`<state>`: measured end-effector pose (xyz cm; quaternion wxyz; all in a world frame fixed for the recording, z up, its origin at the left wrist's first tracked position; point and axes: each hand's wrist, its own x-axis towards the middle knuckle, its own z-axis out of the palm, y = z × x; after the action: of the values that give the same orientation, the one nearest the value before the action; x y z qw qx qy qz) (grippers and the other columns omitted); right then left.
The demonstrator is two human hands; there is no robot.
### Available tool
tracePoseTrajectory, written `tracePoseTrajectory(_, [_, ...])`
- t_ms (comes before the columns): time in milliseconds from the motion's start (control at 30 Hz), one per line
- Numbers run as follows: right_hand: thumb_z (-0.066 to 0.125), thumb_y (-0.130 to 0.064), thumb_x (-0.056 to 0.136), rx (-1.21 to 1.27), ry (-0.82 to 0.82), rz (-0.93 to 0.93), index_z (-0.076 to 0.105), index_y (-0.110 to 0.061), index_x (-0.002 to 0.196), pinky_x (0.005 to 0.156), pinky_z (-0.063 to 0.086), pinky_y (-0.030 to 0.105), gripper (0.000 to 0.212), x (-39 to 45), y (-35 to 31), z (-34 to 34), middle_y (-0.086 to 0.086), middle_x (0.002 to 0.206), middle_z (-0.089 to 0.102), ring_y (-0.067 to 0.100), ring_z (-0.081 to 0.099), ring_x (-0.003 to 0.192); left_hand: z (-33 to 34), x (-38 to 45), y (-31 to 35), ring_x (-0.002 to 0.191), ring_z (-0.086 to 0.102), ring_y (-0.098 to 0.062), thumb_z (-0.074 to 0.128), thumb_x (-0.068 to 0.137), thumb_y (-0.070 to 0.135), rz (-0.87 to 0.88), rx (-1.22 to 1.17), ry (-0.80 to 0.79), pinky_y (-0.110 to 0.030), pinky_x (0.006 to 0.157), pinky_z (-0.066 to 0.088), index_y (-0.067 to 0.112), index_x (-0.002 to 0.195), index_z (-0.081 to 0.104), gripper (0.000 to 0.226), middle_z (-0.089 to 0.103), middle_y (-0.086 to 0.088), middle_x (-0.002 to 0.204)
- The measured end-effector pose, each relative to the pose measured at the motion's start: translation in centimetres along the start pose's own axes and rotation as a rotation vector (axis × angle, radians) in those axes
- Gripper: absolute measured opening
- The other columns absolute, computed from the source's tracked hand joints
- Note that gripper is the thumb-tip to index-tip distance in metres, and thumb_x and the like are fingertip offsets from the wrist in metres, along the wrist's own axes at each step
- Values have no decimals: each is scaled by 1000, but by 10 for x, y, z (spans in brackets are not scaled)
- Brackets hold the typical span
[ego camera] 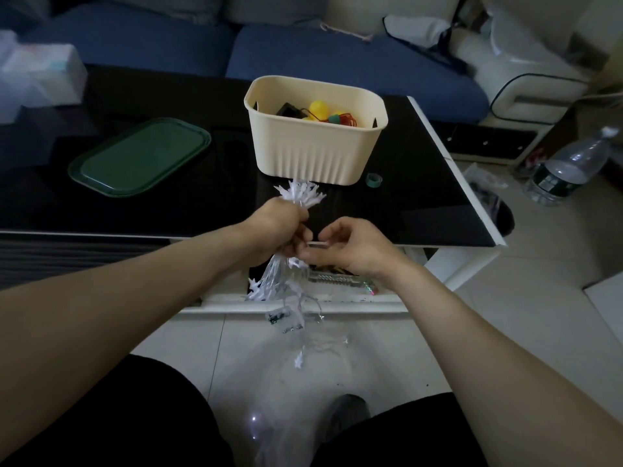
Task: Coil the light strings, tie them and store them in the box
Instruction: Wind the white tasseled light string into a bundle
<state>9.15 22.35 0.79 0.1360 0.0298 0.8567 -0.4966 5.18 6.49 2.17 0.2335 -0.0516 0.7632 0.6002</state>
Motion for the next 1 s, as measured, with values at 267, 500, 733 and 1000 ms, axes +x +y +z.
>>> tracePoseTrajectory(267, [68,-40,94,-41,-203,73,74,-18,109,72,49,13,27,-1,7,2,-5,100,72,6,65,89,-1,-11,14,40,44,-18,39,103,12,124,-344,-48,-22,38,31,9,86,44,18,52,-9,60])
tracePoseTrajectory(500, [74,-34,91,46,-77,5,68,-17,99,84,56,33,20,4,6,2,12,99,74,16,69,88,-3,-14,17,40,42,-21,41,102,11,175,-429,-72,-23,39,28,9,85,44,17,50,-9,60])
tracePoseTrajectory(733, [70,-39,93,-25,-103,-115,74,-15,85,79,54,42,26,0,-1,5,13,87,71,24,65,79,-5,-18,18,38,41,-21,40,103,13,195,-384,-140,-20,37,26,10,81,45,22,52,-9,64])
tracePoseTrajectory(1000, [78,-18,88,94,74,-80,69,-7,96,68,61,37,16,1,4,-11,10,68,75,21,72,62,-7,-10,11,40,43,-17,46,100,12,162,-144,15,-18,38,28,10,81,48,19,57,-6,66])
